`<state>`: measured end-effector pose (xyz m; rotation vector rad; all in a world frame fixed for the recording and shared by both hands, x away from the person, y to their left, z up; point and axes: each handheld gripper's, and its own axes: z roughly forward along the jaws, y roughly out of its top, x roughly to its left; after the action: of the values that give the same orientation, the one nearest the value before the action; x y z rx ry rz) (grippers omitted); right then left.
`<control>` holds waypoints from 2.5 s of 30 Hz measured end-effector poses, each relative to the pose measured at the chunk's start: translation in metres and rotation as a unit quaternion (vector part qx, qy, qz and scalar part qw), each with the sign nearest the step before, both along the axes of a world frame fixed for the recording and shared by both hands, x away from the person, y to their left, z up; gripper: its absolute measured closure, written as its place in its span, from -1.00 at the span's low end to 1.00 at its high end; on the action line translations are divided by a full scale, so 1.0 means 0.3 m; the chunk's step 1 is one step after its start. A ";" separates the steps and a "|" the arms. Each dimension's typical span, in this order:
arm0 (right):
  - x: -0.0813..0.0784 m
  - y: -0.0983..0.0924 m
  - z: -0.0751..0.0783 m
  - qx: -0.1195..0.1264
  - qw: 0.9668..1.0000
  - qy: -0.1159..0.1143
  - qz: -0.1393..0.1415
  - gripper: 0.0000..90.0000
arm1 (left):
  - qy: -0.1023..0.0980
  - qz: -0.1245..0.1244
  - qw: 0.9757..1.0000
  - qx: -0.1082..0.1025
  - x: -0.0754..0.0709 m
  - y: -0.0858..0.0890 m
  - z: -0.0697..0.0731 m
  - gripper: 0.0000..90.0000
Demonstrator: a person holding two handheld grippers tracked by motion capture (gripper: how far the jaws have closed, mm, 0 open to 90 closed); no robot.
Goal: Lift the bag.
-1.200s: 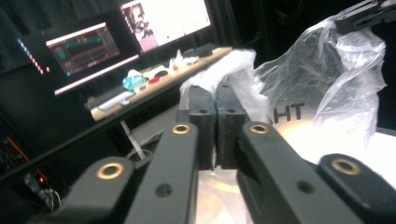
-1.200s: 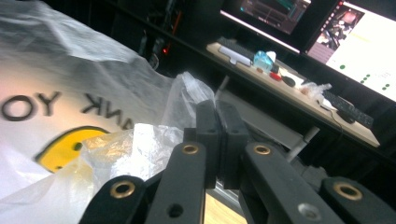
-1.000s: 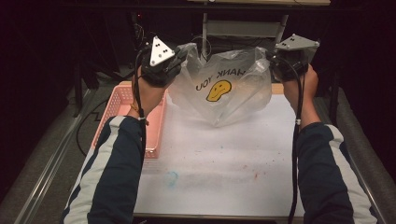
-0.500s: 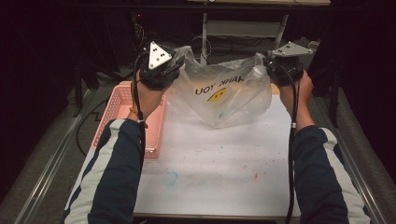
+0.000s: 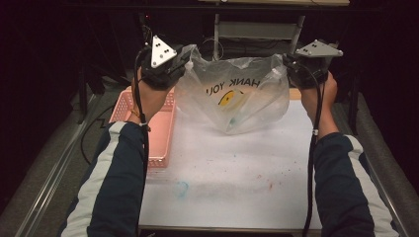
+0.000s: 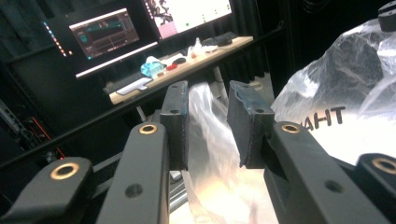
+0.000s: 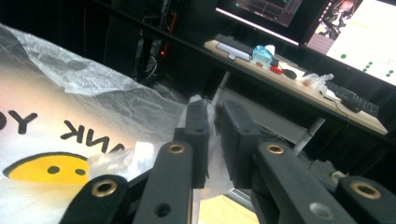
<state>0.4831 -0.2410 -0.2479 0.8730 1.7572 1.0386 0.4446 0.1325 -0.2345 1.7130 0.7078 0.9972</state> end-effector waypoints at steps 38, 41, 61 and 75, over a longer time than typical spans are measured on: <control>-0.071 -0.088 0.014 0.033 0.999 -0.016 0.006 0.11 | 0.028 0.009 0.999 0.025 -0.032 0.146 -0.037 0.04; -0.079 -0.102 0.003 0.043 0.999 -0.021 0.008 -0.06 | 0.015 0.022 0.999 0.035 -0.050 0.146 -0.068 -0.28; -0.191 -0.128 -0.079 0.050 0.997 0.015 0.064 -0.46 | 0.034 -0.025 0.998 0.055 -0.171 0.138 -0.228 -0.57; -0.311 -0.120 -0.191 0.040 0.994 0.025 0.103 -0.46 | 0.047 -0.050 0.995 0.068 -0.285 0.157 -0.330 -0.57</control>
<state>0.3898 -0.2769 -0.3051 0.7859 1.8887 1.2378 0.3592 0.1795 -0.3336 1.9051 0.6192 0.9191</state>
